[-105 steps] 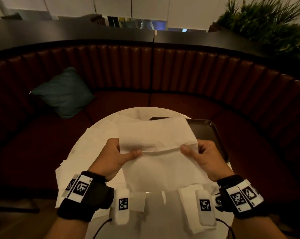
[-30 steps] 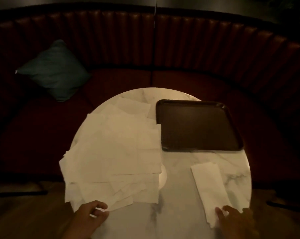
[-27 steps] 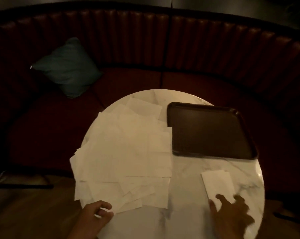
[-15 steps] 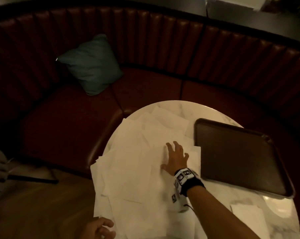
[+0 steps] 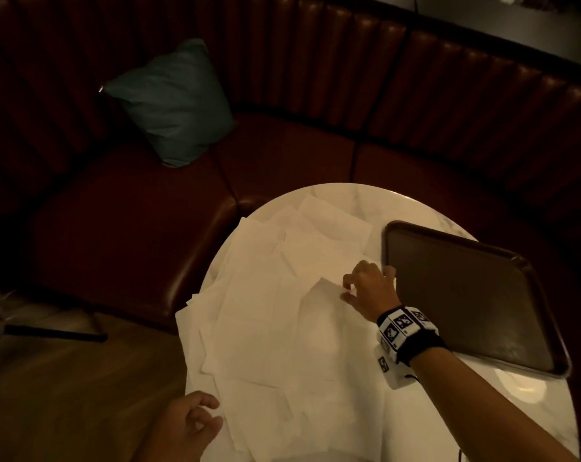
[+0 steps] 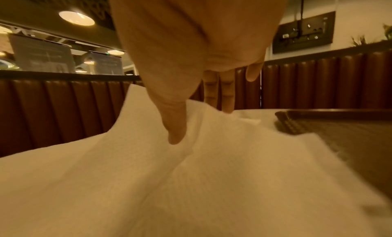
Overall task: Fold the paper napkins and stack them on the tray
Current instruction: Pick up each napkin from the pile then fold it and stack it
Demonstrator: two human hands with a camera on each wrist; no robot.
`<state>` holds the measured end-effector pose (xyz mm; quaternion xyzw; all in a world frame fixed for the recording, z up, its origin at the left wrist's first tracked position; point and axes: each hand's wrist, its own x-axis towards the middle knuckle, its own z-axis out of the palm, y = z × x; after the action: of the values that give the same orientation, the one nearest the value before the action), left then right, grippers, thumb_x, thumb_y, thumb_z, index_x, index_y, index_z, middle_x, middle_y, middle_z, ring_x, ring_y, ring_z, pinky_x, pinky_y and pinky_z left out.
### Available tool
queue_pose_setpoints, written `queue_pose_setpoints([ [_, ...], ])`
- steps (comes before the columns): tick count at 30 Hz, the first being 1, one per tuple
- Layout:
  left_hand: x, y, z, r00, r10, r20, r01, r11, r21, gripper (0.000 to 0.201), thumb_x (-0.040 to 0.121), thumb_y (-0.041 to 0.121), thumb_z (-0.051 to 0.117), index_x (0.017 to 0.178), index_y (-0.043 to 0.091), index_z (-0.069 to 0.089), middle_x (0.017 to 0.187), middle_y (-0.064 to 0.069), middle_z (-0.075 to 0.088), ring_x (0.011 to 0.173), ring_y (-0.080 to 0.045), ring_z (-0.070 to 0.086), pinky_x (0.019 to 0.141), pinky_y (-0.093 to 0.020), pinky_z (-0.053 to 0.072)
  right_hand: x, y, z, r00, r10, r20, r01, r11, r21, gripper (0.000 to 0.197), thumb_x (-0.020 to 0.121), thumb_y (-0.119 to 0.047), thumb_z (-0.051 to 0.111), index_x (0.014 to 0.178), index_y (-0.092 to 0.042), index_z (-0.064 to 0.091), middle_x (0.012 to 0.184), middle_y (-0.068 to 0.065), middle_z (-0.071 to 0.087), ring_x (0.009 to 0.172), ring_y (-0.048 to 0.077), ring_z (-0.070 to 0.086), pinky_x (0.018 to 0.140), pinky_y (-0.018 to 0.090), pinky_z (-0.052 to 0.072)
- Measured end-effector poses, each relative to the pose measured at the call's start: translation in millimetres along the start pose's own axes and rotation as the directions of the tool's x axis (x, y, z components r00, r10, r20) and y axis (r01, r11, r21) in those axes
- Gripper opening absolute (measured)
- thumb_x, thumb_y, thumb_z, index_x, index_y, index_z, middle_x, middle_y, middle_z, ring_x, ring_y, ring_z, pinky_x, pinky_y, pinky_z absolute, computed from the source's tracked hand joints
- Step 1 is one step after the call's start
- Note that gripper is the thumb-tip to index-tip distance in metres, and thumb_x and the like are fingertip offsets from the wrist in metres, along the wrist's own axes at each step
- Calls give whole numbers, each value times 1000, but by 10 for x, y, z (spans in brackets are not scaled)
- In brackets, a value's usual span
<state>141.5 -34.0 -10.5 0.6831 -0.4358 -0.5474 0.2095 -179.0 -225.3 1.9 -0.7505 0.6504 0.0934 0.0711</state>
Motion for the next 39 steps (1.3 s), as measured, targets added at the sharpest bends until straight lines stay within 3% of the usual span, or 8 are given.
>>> queue_pose_setpoints([
  [3, 49, 138, 108, 996, 89, -8, -89, 996, 8, 20, 60, 21, 77, 71, 35, 67, 54, -6, 61, 48, -6, 52, 53, -16, 44, -297, 99, -248, 993, -110, -51, 118, 972, 202, 17, 87, -35, 62, 93, -20, 64, 105, -2, 64, 99, 17, 59, 98, 45, 40],
  [6, 76, 380, 335, 967, 254, 23, -254, 966, 41, 26, 60, 32, 82, 81, 35, 68, 77, 7, 70, 76, -7, 64, 65, -7, 45, -668, 155, -605, 987, -144, -72, 161, 887, 433, 16, 89, -30, 60, 95, -15, 60, 87, 3, 68, 80, 19, 63, 75, 41, 54],
  [12, 124, 1098, 974, 956, 285, 76, -278, 957, -85, 112, 42, 54, 86, 138, 27, 35, 128, 12, 43, 123, -8, 39, 103, -32, 36, -1470, 381, -1140, 947, -61, -316, 263, 712, 651, 4, 90, -20, 61, 91, -16, 63, 71, -23, 63, 67, -8, 59, 61, 6, 42],
  [15, -60, 1458, 1251, 926, 343, 155, -268, 891, -368, 95, 42, 46, 88, 124, 23, 46, 118, 14, 59, 116, -12, 54, 92, -27, 48, -1833, 629, -1211, 935, 10, -356, 288, 568, 771, 17, 90, -16, 60, 106, -12, 66, 95, -11, 71, 87, 4, 67, 76, 22, 53],
  [18, -305, 1726, 1470, 895, 378, 237, -211, 827, -521, 81, 36, 54, 88, 101, 13, 64, 99, -3, 73, 96, -23, 67, 77, -36, 57, -2221, 903, -1164, 925, 77, -371, 310, 409, 858, 21, 91, -9, 57, 111, -13, 63, 97, -11, 71, 91, 5, 67, 75, 18, 51],
  [26, -734, 2059, 2069, 792, 476, 383, -306, 852, -425, 41, 65, 21, 81, 98, 2, 66, 102, -14, 71, 95, -29, 68, 84, -40, 56, -3297, 1586, -781, 961, 260, -95, 61, 136, 989, 33, 74, -19, 70, 103, -5, 67, 100, 9, 73, 92, 27, 70, 78, 39, 59],
  [35, -799, 2224, 2285, 737, 441, 512, -277, 888, -366, 28, 71, 5, 62, 98, 9, 66, 93, -8, 73, 88, -27, 69, 69, -34, 58, -3966, 1672, -565, 862, 447, -240, 201, 135, 970, 28, 74, -12, 68, 100, -5, 71, 101, 4, 74, 96, 20, 70, 82, 38, 57],
  [39, -810, 2333, 2219, 708, 450, 545, -314, 891, -328, 32, 85, -8, 48, 69, 13, 66, 81, -11, 65, 79, -29, 61, 62, -29, 56, -4099, 1557, -597, 849, 409, -335, 323, 101, 941, 25, 68, -22, 77, 92, -12, 76, 99, 3, 74, 97, 19, 69, 79, 29, 57],
])
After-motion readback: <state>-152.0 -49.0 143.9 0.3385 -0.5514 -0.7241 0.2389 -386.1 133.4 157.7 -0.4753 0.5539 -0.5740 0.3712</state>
